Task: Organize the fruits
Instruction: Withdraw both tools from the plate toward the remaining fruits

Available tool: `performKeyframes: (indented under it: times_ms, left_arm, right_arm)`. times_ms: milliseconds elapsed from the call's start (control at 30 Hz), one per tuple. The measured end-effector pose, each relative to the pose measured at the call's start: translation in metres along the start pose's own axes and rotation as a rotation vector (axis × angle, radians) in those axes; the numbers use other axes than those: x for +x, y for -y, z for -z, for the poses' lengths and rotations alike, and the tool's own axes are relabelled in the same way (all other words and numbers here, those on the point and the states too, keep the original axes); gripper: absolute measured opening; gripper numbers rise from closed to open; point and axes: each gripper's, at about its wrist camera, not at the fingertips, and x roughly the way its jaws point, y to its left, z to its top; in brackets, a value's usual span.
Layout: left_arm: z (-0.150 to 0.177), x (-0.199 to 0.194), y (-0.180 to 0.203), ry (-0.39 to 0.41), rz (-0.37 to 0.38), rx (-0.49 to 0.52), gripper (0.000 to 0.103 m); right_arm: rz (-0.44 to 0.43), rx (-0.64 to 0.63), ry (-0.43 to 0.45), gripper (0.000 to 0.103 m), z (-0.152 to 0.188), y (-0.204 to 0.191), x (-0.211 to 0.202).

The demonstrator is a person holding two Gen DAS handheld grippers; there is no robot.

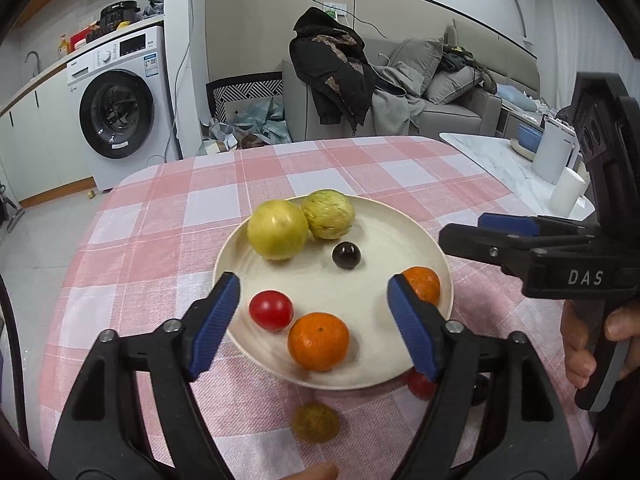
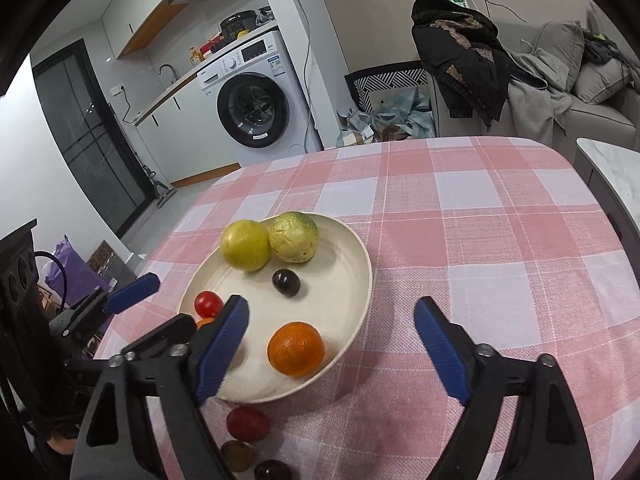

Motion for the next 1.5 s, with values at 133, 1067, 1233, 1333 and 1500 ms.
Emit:
performKeyframes:
  times_ms: [133, 1067, 1233, 1333, 1500]
  left_arm:
    - [0.006, -0.018, -0.008, 0.029, -0.028, -0.021, 0.087]
    - [0.058, -0.090, 0.003, 0.052, -0.008, 0.016, 0.102]
    - [0.063, -0.088, 0.005, 0.026, -0.005, 0.012, 0.102]
    - [0.067, -0.085, 0.007, 0.004, -0.015, 0.018, 0.102]
    - [0.074, -0.079, 0.008, -0.018, -0.016, 0.026, 0.102]
  right_arm:
    - [0.012, -0.052, 0.010, 0.102, 0.006, -0.006, -0.006]
    - [0.097, -0.246, -0.034, 0.103, 0.054, -0.035, -0.029]
    - [0.110, -0.261, -0.075, 0.103, 0.065, -0.034, -0.028]
    - [0.149, -0.305, -0.104, 0.103, 0.074, -0.037, -0.025]
    - [0.147, -0.332, -0.146, 0.103, 0.084, -0.037, -0.020]
